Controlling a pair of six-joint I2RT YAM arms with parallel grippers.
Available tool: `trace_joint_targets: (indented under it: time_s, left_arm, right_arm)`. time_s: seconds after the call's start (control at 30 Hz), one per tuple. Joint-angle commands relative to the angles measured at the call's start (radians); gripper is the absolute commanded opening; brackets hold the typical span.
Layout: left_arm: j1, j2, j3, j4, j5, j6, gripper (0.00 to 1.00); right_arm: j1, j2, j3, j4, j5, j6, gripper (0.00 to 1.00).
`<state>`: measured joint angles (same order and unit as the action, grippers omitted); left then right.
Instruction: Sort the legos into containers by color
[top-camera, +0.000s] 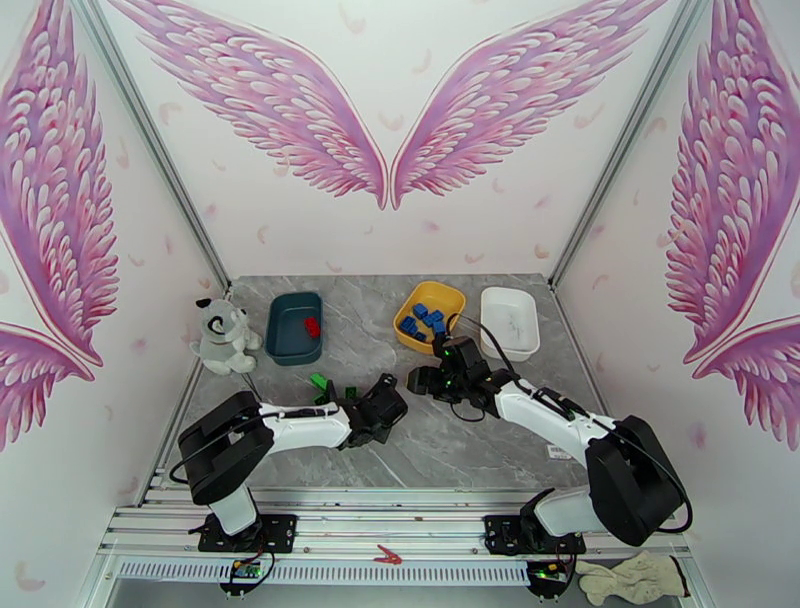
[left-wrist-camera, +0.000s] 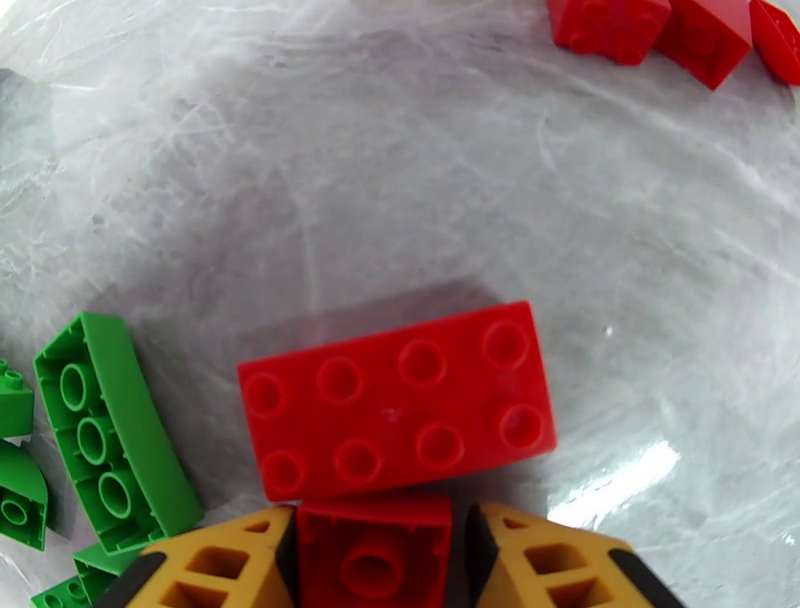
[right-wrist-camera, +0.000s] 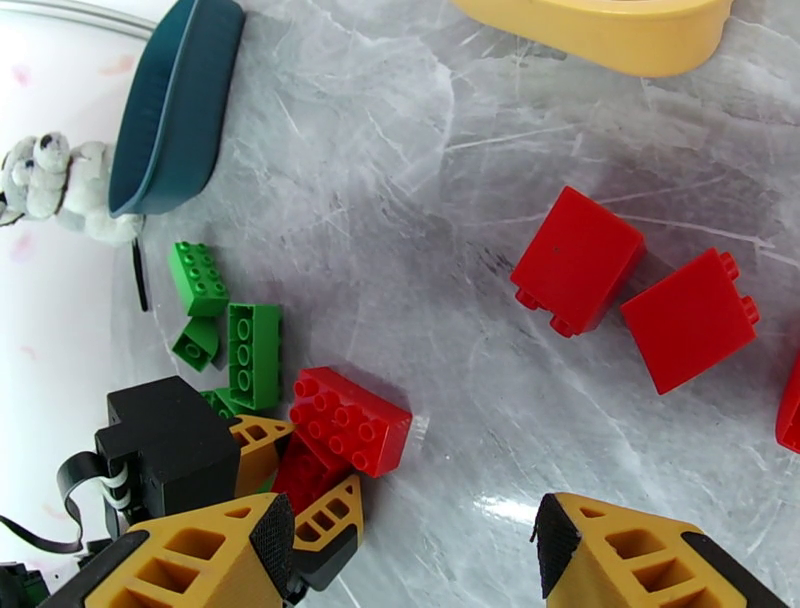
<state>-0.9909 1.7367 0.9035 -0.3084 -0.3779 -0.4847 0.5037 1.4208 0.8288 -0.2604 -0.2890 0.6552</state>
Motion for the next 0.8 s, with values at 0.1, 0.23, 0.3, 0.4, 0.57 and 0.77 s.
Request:
trace_joint_targets:
  time_s: [0.1,0.23,0.3,0.4,0.57,0.77]
  left_arm:
    - [-0.006,-0.041,-0.016,-0.023,-0.005,-0.011,0.37]
    - [-0.005,-0.116,-0.042,-0.023,-0.025,-0.012,0.33]
    - [0.004,-0.164,-0.057,-0.027,-0.035,-0.009,0.33]
    - [0.046,-0.242,-0.075,-0.032,-0.03,0.007,0.32]
    - [0.18,-0.359,-0.083,-0.029,0.023,0.048,0.32]
    - [0.435,-0.397,-0.022,-0.011,0.086,0.111,0.32]
  right_arm:
    - [-0.012,-0.037,-0.019,0.016,-0.012,0.009,0.7]
    - [-0.012,-0.046,-0.021,0.019,-0.013,0.008,0.7]
    - [-0.011,-0.056,-0.026,0.027,-0.022,0.005,0.7]
    - [-0.004,-0.073,-0.036,0.057,-0.048,0.003,0.7]
    - [0.057,-0.052,-0.014,0.112,-0.122,-0.027,0.73]
    - [0.154,0.014,0.028,0.185,-0.209,-0.064,0.73]
